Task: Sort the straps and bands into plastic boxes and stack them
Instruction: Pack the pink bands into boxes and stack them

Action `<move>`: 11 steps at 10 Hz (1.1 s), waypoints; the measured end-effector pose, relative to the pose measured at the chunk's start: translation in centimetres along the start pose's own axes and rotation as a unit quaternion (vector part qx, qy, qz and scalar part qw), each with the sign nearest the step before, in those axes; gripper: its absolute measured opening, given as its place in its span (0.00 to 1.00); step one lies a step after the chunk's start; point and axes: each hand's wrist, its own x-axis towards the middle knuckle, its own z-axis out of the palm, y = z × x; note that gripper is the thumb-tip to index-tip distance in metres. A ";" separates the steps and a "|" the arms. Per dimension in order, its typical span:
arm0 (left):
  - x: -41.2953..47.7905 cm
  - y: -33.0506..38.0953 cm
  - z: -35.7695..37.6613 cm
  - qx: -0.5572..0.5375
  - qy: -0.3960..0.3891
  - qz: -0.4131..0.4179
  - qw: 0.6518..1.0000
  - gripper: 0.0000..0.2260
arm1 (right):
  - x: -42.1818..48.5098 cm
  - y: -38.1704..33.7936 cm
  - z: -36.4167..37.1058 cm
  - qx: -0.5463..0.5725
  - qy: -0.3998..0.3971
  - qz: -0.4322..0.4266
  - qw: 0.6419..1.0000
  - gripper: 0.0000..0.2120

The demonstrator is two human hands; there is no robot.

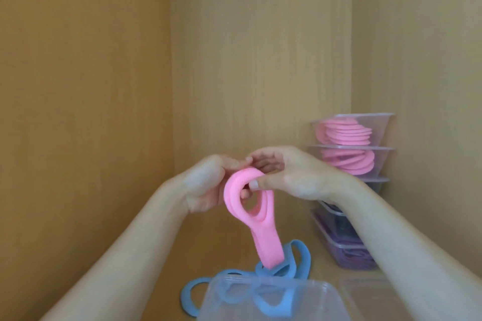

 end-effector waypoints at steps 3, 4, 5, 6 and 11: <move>0.6 0.0 0.3 0.090 0.052 -0.015 0.995 0.41 | -0.2 0.1 1.0 -0.152 0.054 -0.015 0.987 0.05; 0.8 0.1 0.1 0.104 0.045 0.002 0.994 0.44 | -0.1 0.1 1.1 -0.149 0.079 -0.034 0.985 0.03; 1.5 -0.4 -0.5 0.082 0.031 0.014 0.996 0.35 | 0.0 0.5 0.4 -0.145 0.135 -0.041 0.979 0.03; 2.3 -1.3 -1.2 0.080 0.105 0.035 0.991 0.27 | 0.1 1.0 -0.6 -0.128 0.175 -0.037 0.976 0.05; -0.7 -1.6 -0.2 0.019 -0.045 -0.091 0.995 0.17 | 0.1 -0.7 -0.6 -0.117 0.280 -0.160 0.939 0.09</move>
